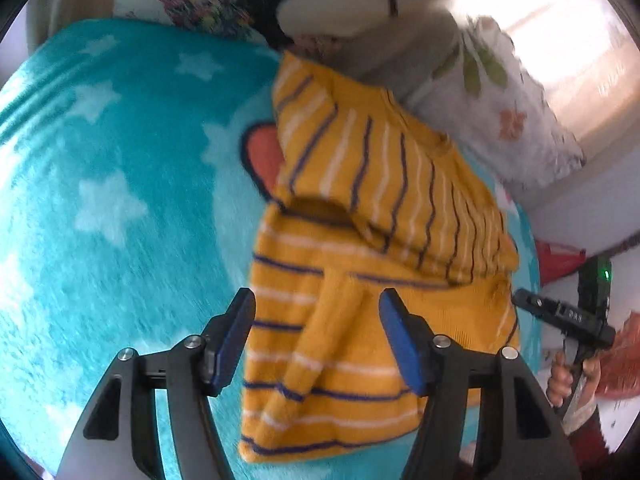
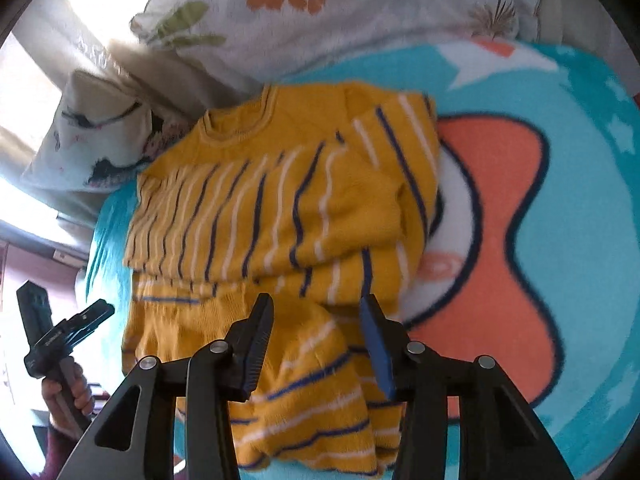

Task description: Fold small clothes

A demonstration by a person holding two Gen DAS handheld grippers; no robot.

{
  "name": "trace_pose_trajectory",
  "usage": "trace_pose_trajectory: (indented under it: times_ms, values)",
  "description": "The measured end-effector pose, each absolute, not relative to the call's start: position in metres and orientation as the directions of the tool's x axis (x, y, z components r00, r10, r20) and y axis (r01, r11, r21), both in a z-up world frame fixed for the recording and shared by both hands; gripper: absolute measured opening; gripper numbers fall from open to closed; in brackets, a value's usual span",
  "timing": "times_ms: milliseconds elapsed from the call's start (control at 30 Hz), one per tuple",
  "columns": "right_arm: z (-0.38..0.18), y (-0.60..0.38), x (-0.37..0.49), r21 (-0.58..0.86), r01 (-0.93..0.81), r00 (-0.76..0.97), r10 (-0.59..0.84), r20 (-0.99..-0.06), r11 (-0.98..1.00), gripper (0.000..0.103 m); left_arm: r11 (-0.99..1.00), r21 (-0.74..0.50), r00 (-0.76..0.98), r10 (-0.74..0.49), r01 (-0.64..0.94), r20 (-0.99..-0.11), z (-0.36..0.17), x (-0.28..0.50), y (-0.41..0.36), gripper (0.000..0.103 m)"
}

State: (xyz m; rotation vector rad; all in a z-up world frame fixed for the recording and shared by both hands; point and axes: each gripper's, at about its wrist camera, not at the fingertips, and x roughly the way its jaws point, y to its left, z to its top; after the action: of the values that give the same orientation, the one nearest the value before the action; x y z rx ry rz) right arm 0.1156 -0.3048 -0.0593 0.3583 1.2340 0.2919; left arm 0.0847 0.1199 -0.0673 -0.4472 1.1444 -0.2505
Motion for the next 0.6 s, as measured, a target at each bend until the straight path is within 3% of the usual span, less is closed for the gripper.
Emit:
trace_pose_trajectory:
  times_ms: [200, 333, 367, 400, 433, 500, 600]
  values:
    - [-0.085, -0.286, 0.115, 0.391, -0.052, 0.265, 0.390, -0.882, 0.919, 0.048, 0.869, -0.494, 0.359, -0.473, 0.039, -0.804, -0.078, 0.086, 0.096, 0.063]
    - [-0.090, -0.272, 0.116, 0.334, -0.090, 0.295, 0.346, -0.891, 0.938, 0.049, 0.895, -0.442, 0.321, -0.437, 0.061, -0.840, -0.090, 0.085, 0.079, 0.063]
    - [-0.091, -0.270, 0.117, 0.326, -0.094, 0.303, 0.339, -0.891, 0.941, 0.050, 0.905, -0.419, 0.326, -0.419, 0.074, -0.847, -0.089, 0.083, 0.076, 0.060]
    - [-0.090, -0.267, 0.117, 0.321, -0.095, 0.308, 0.335, -0.890, 0.942, 0.051, 0.913, -0.399, 0.318, -0.404, 0.086, -0.858, -0.087, 0.081, 0.073, 0.043]
    - [-0.090, -0.265, 0.116, 0.318, -0.098, 0.310, 0.333, -0.891, 0.943, 0.051, 0.915, -0.392, 0.306, -0.400, 0.092, -0.864, -0.087, 0.081, 0.071, 0.019]
    - [-0.090, -0.259, 0.115, 0.321, -0.105, 0.300, 0.338, -0.892, 0.941, 0.047, 0.921, -0.379, 0.303, -0.388, 0.093, -0.870, -0.084, 0.075, 0.074, 0.014]
    - [-0.088, -0.256, 0.109, 0.313, -0.087, 0.302, 0.325, -0.896, 0.946, 0.027, 0.924, -0.373, 0.322, -0.379, 0.081, -0.868, -0.076, 0.067, 0.080, 0.012]
